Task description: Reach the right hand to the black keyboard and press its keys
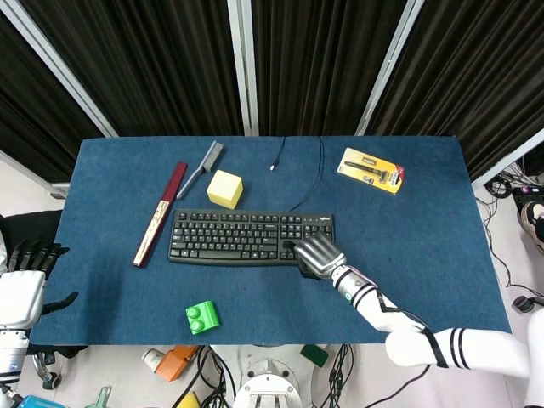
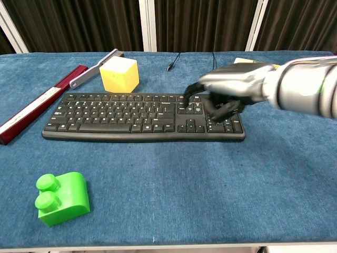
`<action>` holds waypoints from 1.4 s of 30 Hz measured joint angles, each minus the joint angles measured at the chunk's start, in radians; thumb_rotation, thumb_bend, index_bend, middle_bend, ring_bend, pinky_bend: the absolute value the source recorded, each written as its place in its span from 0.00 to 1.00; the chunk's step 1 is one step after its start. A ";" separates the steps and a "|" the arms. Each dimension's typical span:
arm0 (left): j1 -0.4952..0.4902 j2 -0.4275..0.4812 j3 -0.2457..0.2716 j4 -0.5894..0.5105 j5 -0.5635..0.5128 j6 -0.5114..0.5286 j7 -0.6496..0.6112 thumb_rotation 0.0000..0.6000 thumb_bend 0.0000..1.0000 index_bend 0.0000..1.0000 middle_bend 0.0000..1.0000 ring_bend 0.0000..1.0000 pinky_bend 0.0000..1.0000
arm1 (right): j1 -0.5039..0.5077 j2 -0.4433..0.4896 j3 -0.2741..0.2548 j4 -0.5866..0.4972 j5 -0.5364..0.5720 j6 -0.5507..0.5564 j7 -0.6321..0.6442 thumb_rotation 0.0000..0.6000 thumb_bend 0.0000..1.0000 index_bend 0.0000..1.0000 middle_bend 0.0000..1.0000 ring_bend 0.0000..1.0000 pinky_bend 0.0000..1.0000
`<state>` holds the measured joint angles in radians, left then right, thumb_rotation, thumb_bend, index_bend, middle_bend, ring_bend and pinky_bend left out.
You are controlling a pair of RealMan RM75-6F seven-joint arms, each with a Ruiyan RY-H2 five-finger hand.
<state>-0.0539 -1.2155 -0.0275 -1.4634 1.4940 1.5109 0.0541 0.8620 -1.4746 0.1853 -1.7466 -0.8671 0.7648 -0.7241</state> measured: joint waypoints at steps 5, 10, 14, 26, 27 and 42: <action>-0.003 -0.001 -0.002 0.002 -0.002 -0.004 0.001 1.00 0.08 0.22 0.17 0.10 0.00 | 0.086 -0.057 -0.016 0.038 0.111 0.015 -0.049 0.72 1.00 0.30 0.95 1.00 1.00; -0.005 0.000 -0.004 -0.001 -0.003 -0.006 0.004 1.00 0.08 0.22 0.17 0.10 0.00 | 0.141 -0.092 -0.030 0.084 0.169 0.023 -0.056 0.72 1.00 0.30 0.95 1.00 1.00; -0.006 0.000 -0.004 -0.003 -0.004 -0.009 0.009 1.00 0.08 0.22 0.17 0.10 0.00 | 0.175 -0.116 -0.038 0.120 0.201 0.021 -0.051 0.72 1.00 0.30 0.95 1.00 1.00; -0.004 -0.001 -0.004 -0.005 -0.008 -0.010 0.014 1.00 0.08 0.22 0.17 0.10 0.00 | 0.243 -0.141 -0.082 0.166 0.261 0.006 -0.024 0.71 1.00 0.30 0.95 1.00 1.00; -0.004 -0.001 -0.005 -0.005 -0.008 -0.009 0.013 1.00 0.08 0.22 0.17 0.10 0.00 | 0.244 -0.139 -0.082 0.163 0.258 0.012 -0.020 0.71 1.00 0.30 0.95 1.00 1.00; -0.009 0.000 -0.012 0.000 0.004 0.004 -0.001 1.00 0.08 0.22 0.17 0.10 0.00 | 0.077 0.085 -0.114 -0.068 -0.015 0.351 0.065 0.69 0.26 0.00 0.63 0.63 0.69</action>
<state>-0.0624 -1.2150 -0.0393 -1.4635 1.4984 1.5145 0.0526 0.9387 -1.3900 0.0717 -1.8151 -0.8823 1.1156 -0.6590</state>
